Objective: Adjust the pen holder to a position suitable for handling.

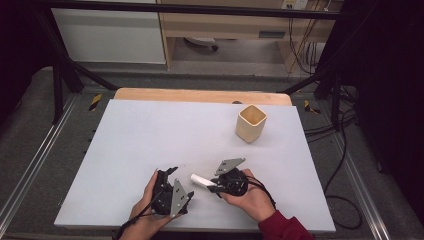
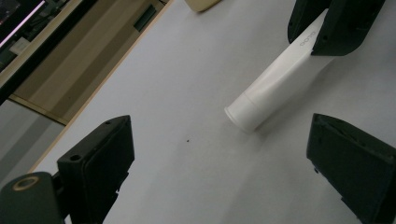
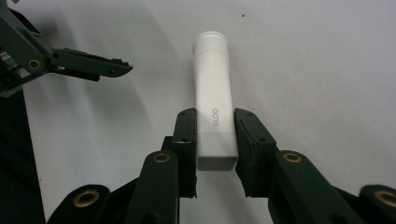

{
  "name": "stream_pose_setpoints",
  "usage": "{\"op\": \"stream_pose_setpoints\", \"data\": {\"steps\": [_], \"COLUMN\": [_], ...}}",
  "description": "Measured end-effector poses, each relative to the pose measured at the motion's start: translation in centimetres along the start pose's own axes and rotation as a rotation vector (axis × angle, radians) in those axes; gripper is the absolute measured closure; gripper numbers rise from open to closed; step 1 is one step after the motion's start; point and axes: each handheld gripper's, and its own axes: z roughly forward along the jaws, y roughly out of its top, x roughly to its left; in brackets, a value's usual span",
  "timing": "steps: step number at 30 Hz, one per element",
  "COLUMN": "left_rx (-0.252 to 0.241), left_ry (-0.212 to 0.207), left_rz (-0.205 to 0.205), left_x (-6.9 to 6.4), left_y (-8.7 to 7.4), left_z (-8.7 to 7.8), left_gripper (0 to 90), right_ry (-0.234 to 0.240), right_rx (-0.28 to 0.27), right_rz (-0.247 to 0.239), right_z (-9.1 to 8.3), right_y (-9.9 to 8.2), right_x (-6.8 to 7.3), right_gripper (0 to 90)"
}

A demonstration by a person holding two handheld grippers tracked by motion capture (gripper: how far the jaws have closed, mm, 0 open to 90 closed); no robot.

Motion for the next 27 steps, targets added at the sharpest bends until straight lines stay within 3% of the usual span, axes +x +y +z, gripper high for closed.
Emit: {"op": "stream_pose_setpoints", "data": {"steps": [10, 19, 27], "left_rx": [0.004, 0.002, -0.006], "left_ry": [0.009, 0.029, 0.06], "left_rz": [0.036, 0.12, 0.218], "left_x": [-0.3, -1.0, -1.6], "left_y": [0.1, 0.3, 0.6], "left_z": [0.0, 0.1, -0.1], "left_gripper": [10.2, 13.0, 16.1], "right_ry": [0.004, 0.018, 0.022], "right_rx": [0.001, -0.015, -0.019], "right_rz": [0.004, -0.007, -0.02], "right_z": [0.0, -0.3, -0.7], "right_y": [0.0, 0.6, 1.5], "right_x": [0.0, 0.4, 0.6], "right_gripper": [71.1, 71.1, 71.1]}}
